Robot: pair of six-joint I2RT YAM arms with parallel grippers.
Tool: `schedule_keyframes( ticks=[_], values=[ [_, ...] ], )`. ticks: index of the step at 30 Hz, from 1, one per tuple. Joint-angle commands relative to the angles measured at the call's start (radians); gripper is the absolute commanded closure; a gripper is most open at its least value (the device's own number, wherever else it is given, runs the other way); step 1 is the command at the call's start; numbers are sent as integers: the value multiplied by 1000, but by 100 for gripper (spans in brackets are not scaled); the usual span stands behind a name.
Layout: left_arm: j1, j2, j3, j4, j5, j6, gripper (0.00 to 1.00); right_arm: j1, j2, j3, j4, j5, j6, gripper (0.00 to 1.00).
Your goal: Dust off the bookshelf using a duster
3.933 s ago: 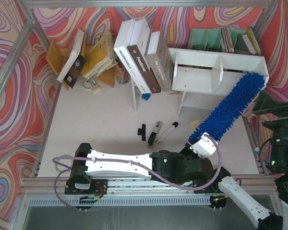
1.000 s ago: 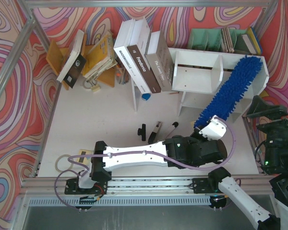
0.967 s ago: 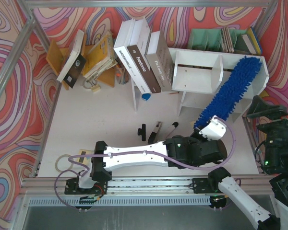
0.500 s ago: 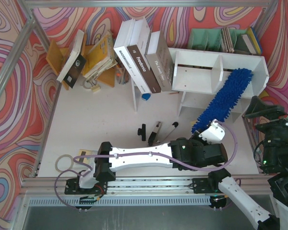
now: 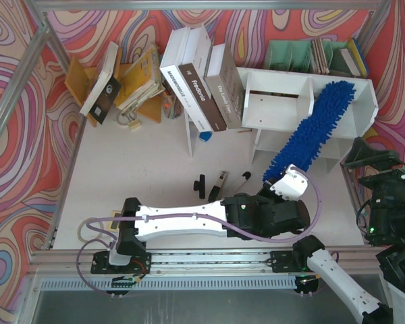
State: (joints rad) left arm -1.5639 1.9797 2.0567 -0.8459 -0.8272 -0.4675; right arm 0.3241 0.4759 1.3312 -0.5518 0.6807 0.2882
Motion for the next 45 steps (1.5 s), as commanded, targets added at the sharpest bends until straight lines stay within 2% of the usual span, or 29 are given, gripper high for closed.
schedule_keyframes(
  ticks=[1,9,17,24,29,33,38,45],
  values=[
    [-16,-56,-15,39,-140,-67,100,-1,-14,-10,10,21,-11,5],
    [-22,-57,-29,-64,-159,-206,100,0,-16,-13,10,19,-7,5],
    [-23,33,33,-177,-44,-244,100,-1,-19,-6,2,18,-4,5],
    [-24,74,24,-184,13,-215,100,-1,-14,-1,-6,11,5,5],
    [-33,53,45,-179,-47,-191,100,-1,-19,-1,-8,14,9,5],
    [-38,26,44,-110,-57,-130,100,0,-12,3,-8,11,10,5],
    [-37,57,75,-47,23,-48,100,-1,-9,3,-2,8,11,5],
    [-38,163,186,-65,171,25,100,-2,-7,7,0,13,6,5]
  ],
)
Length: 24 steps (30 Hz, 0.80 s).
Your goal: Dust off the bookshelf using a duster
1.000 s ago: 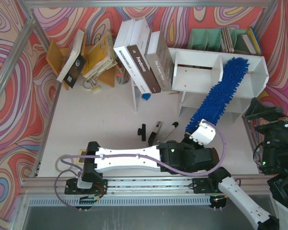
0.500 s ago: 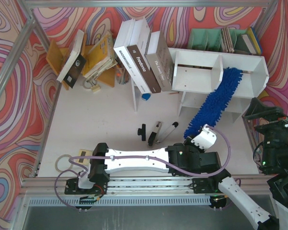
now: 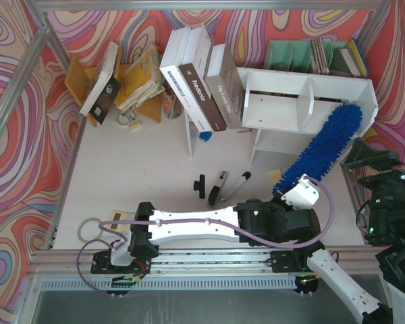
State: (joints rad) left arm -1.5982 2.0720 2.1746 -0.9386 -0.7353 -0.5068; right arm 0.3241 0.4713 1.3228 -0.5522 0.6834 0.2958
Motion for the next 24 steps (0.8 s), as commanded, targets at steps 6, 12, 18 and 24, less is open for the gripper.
schedule_keyframes(
  ticks=[6,12,18,24],
  values=[
    [-6,45,43,35,22,55,100,-1,-5,8,1,12,-1,5],
    [6,-40,-74,-8,-104,-49,100,0,-5,2,8,14,-6,5],
    [12,-121,-183,-28,-175,-108,100,0,-5,-3,9,10,-4,5],
    [11,-141,-204,39,-161,-67,100,-1,-8,-4,2,8,3,5]
  ],
)
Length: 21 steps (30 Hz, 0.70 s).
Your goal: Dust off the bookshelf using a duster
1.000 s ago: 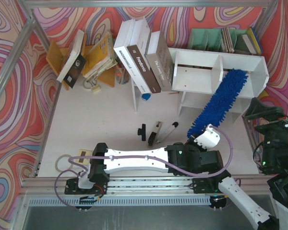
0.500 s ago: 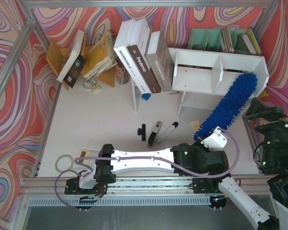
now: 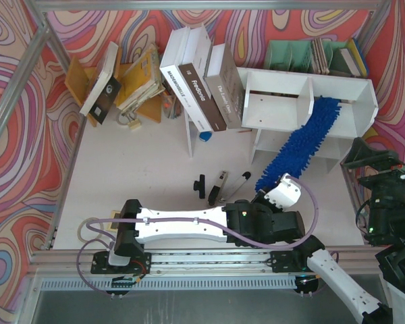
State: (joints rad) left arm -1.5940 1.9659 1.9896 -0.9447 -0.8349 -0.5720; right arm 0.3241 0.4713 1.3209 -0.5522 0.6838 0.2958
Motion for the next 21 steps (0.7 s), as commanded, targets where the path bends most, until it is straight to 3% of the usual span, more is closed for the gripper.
schedule_keyframes(
  ticks=[1,12,21],
  values=[
    [6,-36,-19,63,-56,13,100,-1,-9,-1,0,9,4,5],
    [-5,16,54,205,55,170,100,0,-14,21,-7,21,-3,5],
    [-55,-46,-7,407,-3,317,100,0,-17,28,4,23,-9,5]
  ],
)
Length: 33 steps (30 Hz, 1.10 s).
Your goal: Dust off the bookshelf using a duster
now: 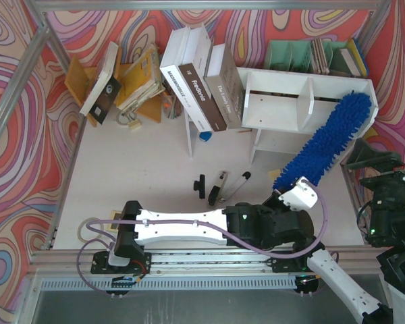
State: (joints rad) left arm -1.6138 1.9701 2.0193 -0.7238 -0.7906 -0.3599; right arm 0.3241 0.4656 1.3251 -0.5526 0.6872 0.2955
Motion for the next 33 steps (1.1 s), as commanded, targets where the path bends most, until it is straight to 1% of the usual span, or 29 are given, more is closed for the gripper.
schedule_keyframes(
  ticks=[1,5,7,15,25,28,33],
  values=[
    [-42,-64,-57,215,-56,118,100,-1,-12,26,6,20,-10,5],
    [-50,-109,-144,299,-88,142,100,0,-14,35,9,20,-15,6],
    [-49,-121,-159,319,-100,144,100,-1,-15,41,9,19,-16,5],
    [-50,-91,-157,301,-69,168,100,0,-12,54,7,17,-18,6],
    [-45,-48,-197,243,49,172,100,-1,-6,56,5,15,-15,6],
    [-35,-50,-238,238,86,156,100,-1,-2,55,8,14,-16,5],
    [2,-77,-341,277,166,131,100,0,0,51,9,13,-14,5]
  ],
)
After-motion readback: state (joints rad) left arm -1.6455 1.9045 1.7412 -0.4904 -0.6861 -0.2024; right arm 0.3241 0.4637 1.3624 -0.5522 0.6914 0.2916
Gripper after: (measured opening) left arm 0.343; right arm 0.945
